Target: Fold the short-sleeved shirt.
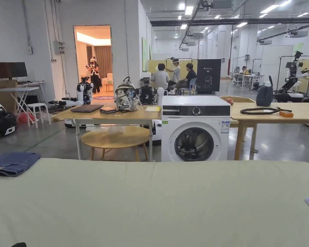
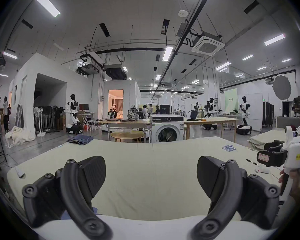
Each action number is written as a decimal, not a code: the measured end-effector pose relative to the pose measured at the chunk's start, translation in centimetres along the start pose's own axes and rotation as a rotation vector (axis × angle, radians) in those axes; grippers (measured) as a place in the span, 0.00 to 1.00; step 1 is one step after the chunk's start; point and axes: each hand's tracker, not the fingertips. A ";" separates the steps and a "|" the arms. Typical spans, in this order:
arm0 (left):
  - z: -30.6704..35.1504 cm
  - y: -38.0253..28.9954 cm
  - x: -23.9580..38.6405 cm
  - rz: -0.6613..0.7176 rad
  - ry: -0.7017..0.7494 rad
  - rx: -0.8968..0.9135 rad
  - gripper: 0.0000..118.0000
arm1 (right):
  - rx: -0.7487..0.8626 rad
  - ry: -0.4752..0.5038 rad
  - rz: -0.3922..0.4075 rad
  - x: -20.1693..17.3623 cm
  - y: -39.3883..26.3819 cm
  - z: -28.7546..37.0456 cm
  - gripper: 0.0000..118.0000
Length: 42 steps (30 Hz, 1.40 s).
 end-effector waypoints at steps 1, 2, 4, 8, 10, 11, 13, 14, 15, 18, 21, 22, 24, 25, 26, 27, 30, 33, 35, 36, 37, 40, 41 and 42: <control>0.0 0.0 0.0 0.000 -0.002 -0.001 0.90 | -0.002 -0.002 0.001 0.0 0.0 0.0 0.90; 0.0 0.0 0.1 0.002 -0.005 -0.002 0.90 | -0.003 -0.007 0.004 0.0 0.0 0.0 0.90; 0.0 0.0 0.1 0.005 -0.008 -0.002 0.90 | -0.008 -0.019 0.014 -0.2 0.0 0.0 0.90; -0.1 -0.1 0.2 0.009 -0.012 -0.009 0.90 | -0.032 -0.012 0.031 -0.4 0.0 -0.1 0.90; -0.1 -0.1 0.2 0.008 -0.014 -0.011 0.90 | -0.046 -0.006 0.010 -0.5 0.1 -0.2 0.90; -0.1 -0.1 0.2 0.009 -0.014 -0.012 0.90 | -0.048 0.003 -0.011 -0.5 0.2 -0.1 0.90; 0.0 -0.1 0.2 0.012 -0.016 -0.013 0.90 | -0.045 0.014 -0.051 -0.3 0.3 -0.2 0.90; 0.0 -0.1 0.1 0.015 -0.019 -0.013 0.90 | -0.051 0.030 -0.071 -0.1 0.5 -0.2 0.90; 0.0 -0.1 0.1 0.019 -0.019 -0.013 0.90 | -0.075 0.057 -0.101 0.1 0.6 -0.4 0.90; -0.1 -0.1 -0.1 0.031 -0.009 -0.017 0.90 | -0.102 0.054 -0.149 0.5 1.0 -0.8 0.90; 0.0 -0.1 -0.3 0.047 -0.011 -0.017 0.90 | -0.106 -0.035 -0.184 0.6 1.0 -1.0 0.90; 0.1 -0.1 -0.4 0.051 -0.012 -0.017 0.90 | -0.112 -0.079 -0.192 0.5 1.2 -1.1 0.90; 0.1 -0.1 -0.4 0.055 -0.012 -0.019 0.90 | -0.158 -0.163 -0.222 0.1 1.9 -1.5 0.90; 0.1 -0.1 -0.4 0.058 -0.010 -0.020 0.90 | -0.174 -0.159 -0.246 0.1 2.0 -1.7 0.90; 0.0 -0.1 -0.5 0.062 -0.011 -0.020 0.90 | -0.208 -0.164 -0.274 0.2 2.1 -1.9 0.90; 0.0 -0.1 -0.5 0.067 -0.014 -0.022 0.90 | -0.250 -0.158 -0.293 0.2 2.3 -2.1 0.90; 0.1 -0.1 -0.4 0.070 -0.019 -0.021 0.90 | -0.274 -0.117 -0.302 0.3 2.1 -2.4 0.90; 0.1 -0.1 -0.3 0.064 -0.024 -0.025 0.90 | -0.252 -0.114 -0.264 -0.4 2.1 -2.2 0.90; 0.1 -0.1 -0.2 0.066 -0.028 -0.027 0.90 | -0.256 -0.123 -0.242 -0.7 2.2 -2.3 0.90; 0.1 -0.1 -0.2 0.067 -0.030 -0.027 0.90 | -0.259 -0.125 -0.236 -0.8 2.2 -2.4 0.90; 0.1 -0.1 -0.1 0.068 -0.032 -0.028 0.90 | -0.261 -0.124 -0.231 -0.9 2.2 -2.4 0.90; 0.0 -0.2 0.0 0.065 -0.035 -0.033 0.90 | -0.253 -0.100 -0.220 -1.0 1.9 -2.3 0.90; 0.0 -0.2 0.1 0.063 -0.037 -0.034 0.90 | -0.246 -0.094 -0.211 -1.1 1.8 -2.3 0.90; -0.1 -0.3 0.2 0.063 -0.038 -0.036 0.90 | -0.226 -0.094 -0.200 -1.2 1.7 -2.2 0.90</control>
